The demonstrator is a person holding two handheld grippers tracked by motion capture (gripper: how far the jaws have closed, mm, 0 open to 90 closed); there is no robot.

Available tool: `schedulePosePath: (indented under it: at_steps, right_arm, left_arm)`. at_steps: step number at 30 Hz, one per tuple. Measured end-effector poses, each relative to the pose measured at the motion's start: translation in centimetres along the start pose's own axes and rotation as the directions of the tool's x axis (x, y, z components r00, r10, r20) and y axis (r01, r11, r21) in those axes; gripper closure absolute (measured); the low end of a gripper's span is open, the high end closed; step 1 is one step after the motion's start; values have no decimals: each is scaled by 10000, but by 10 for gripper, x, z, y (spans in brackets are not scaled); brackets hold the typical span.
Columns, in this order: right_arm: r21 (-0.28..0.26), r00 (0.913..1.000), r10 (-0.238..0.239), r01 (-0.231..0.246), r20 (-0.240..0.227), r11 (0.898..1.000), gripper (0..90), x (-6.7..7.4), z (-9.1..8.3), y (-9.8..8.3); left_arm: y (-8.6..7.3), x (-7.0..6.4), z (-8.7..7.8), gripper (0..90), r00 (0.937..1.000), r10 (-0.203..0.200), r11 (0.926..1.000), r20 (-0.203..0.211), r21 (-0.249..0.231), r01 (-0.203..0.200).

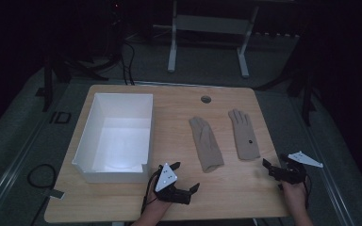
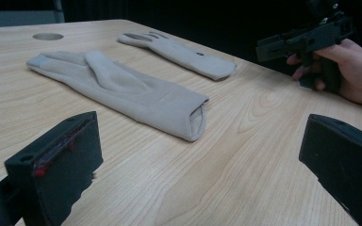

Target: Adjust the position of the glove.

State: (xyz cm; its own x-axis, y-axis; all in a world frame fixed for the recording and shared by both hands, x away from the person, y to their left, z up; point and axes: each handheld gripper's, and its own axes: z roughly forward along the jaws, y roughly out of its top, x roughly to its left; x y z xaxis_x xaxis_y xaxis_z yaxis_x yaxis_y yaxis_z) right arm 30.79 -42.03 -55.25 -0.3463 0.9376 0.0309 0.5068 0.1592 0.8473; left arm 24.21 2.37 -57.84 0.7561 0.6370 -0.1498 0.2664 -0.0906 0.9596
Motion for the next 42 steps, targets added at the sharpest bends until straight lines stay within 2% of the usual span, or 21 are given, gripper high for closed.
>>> schedulePosePath:
  at_steps: [3, 5, 6, 7, 9, 12, 14, 16, 17, 20, 21, 23, 25, 30, 33, 36, 39, 40, 42]
  right_arm:
    - [172, 9999, -60, 58, 111, 9998, 111, -2, -1, 0]
    - [317, 9995, 250, -256, 210, 9992, 113, -5, -2, -1]
    - [317, 9995, 250, -256, 210, 9992, 113, -5, -2, -1]
    - [541, 9980, 627, -624, -31, 9966, 133, -8, -2, -2]
    - [711, 9952, 925, -900, -326, 9934, 138, -12, -1, -3]
    - [694, 9948, 959, -933, -354, 9932, 137, -13, -1, -3]
    - [526, 9941, 1080, -1076, -57, 9928, 139, -10, -6, 5]
    - [190, 9962, 832, -837, 261, 9963, 135, -2, -13, 14]
    - [81, 9948, 840, -846, 583, 9964, 135, 3, -15, 20]
    - [-460, 9972, 664, -648, 330, 9968, 114, 14, -23, 35]
    - [-496, 9985, 511, -501, 186, 9975, 114, 17, -23, 40]
    - [-580, 9992, 262, -243, 315, 9980, 117, 25, -23, 48]
    - [-646, 9998, 29, -18, 178, 9979, 130, 31, -22, 57]
    - [-920, 9993, -273, 249, -251, 9954, 143, 47, -20, 78]
    - [-1041, 9984, -540, 520, -163, 9932, 154, 55, -18, 86]
    - [-1054, 9946, -971, 928, -363, 9901, 156, 69, -13, 98]
    - [-1046, 9916, -1116, 1044, -659, 9890, 187, 76, -9, 102]
    - [-1067, 9887, -1201, 1103, -902, 9882, 188, 84, -6, 106]
    - [-1082, 9863, -1292, 1180, -1023, 9871, 193, 91, -2, 109]
  left_arm:
    - [0, 0, 0, 2, 10000, -8, 10000, -4, 12, 8]
    - [0, 0, 0, 2, 10000, 16, 10000, 24, -3, -16]
    - [0, 0, 0, 2, 10000, 16, 10000, 24, -3, -16]
    - [0, 0, 0, 2, 10000, -11, 10000, 79, -26, 11]
    - [0, 0, 0, 2, 10000, 0, 10000, 64, -3, 0]
    - [0, 0, 0, 2, 10000, -28, 10000, 71, -6, 28]
    - [0, 0, 0, 2, 10000, -35, 10000, 50, 2, 35]
    - [0, 0, 0, 2, 10000, -28, 10000, 50, 0, 28]
    - [0, 0, 0, 2, 10000, -31, 10000, 48, 0, 31]
    - [0, 0, 0, 2, 10000, -41, 10000, 50, -8, 41]
    - [0, 0, 0, 2, 10000, -34, 10000, 56, -4, 34]
    - [0, 0, 0, 2, 10000, -29, 10000, 65, -11, 29]
    - [0, 0, 0, 2, 10000, -16, 10000, 61, -13, 16]
    - [0, 0, 0, 2, 9999, 0, 10000, 114, -17, 0]
    - [0, -1, 0, 2, 9999, 16, 10000, 137, -8, -16]
    - [0, -1, 0, 2, 9999, 13, 10000, 131, -9, -13]
    - [0, -1, 0, 2, 9999, 4, 10000, 128, -32, -4]
    - [0, 0, 0, 2, 9999, 52, 10000, 127, -7, -52]
    - [0, 0, 0, 2, 9999, 47, 10000, 122, -12, -47]
